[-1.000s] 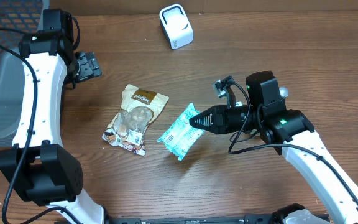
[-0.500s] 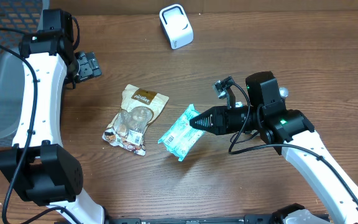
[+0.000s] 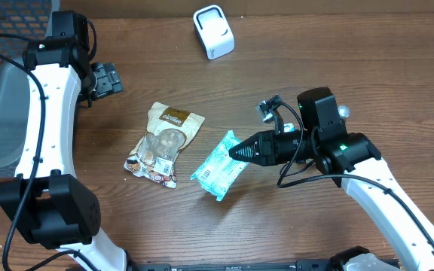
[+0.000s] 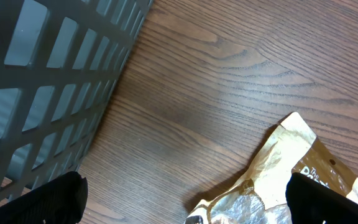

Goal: Scan the item barcode

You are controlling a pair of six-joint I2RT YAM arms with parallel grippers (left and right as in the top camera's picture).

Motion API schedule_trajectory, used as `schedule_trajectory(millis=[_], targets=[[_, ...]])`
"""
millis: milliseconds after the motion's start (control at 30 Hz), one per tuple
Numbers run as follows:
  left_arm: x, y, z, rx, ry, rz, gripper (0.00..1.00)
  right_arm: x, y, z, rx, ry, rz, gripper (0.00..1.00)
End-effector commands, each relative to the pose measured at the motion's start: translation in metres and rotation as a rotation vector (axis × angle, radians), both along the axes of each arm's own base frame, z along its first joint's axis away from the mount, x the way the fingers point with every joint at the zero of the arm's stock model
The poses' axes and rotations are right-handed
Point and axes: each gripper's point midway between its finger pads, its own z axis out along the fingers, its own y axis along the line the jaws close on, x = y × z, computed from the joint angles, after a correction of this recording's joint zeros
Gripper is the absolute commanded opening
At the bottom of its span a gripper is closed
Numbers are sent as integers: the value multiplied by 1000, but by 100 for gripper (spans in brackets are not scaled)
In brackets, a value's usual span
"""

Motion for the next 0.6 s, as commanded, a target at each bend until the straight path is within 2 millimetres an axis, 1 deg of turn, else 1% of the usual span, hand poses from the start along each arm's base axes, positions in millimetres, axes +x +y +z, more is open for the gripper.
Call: schedule_trajectory(millis=[0,500,567], targets=[[2,2,7,12,-19,3,100,-7,3,13,42,-19,37,4],[2,2,7,12,-19,3,100,-10,2,10,31,12,33,4],[2,2,7,12,-19,3,100,-7,0,7,9,20,3,4]])
